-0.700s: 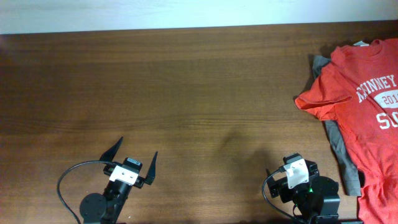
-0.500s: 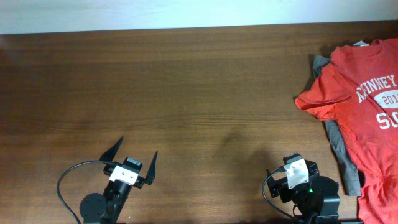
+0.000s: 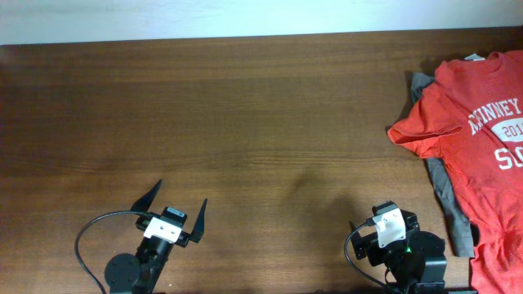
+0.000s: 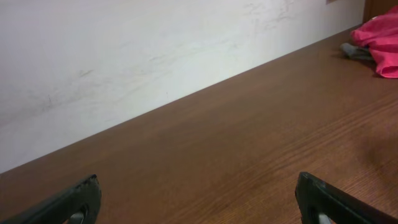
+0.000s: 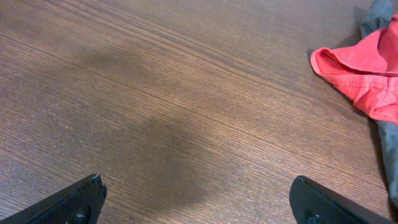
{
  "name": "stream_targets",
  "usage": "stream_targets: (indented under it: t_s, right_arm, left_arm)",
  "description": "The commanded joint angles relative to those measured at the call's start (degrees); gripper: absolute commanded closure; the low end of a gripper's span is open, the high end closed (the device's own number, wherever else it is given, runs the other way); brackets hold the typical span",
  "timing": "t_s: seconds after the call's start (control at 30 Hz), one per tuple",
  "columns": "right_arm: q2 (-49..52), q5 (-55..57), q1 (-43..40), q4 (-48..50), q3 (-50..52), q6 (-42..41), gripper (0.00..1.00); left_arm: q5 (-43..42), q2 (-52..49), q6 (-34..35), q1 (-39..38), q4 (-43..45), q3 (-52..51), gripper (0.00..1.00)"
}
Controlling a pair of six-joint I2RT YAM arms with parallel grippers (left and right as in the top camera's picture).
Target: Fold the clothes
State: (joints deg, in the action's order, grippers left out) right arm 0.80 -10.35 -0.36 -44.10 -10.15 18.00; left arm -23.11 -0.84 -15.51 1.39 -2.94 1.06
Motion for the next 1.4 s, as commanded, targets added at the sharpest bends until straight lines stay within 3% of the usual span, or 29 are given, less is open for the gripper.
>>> stream_targets:
  t_s: [0.0, 0.93, 1.1, 1.23, 1.37]
  right_arm:
    - [-0.5, 0.5, 0.3, 0.0, 0.5, 0.0, 0.01]
    - [-0.5, 1.2, 0.3, 0.0, 0.5, 0.0, 0.01]
    - [-0.5, 0.7, 0.3, 4.1, 0.5, 0.0, 0.01]
    - [-0.5, -4.6, 0.4, 7.6, 0.5, 0.0, 0.01]
    - [-0.5, -15.8, 0.4, 11.8, 0.5, 0.0, 0.01]
  left_arm:
    - [0.4, 0.4, -0.7, -0.2, 0.2, -0.5, 0.01]
    - [0.2, 0.4, -0.7, -0.2, 0.2, -0.5, 0.01]
    - [-0.2, 0.4, -0.7, -0.2, 0.4, -0.5, 0.01]
    - [-1.7, 0.4, -0.7, -0.2, 0.6, -0.5, 0.01]
    - [-11.2, 0.4, -0.7, -0.2, 0.5, -0.5, 0.01]
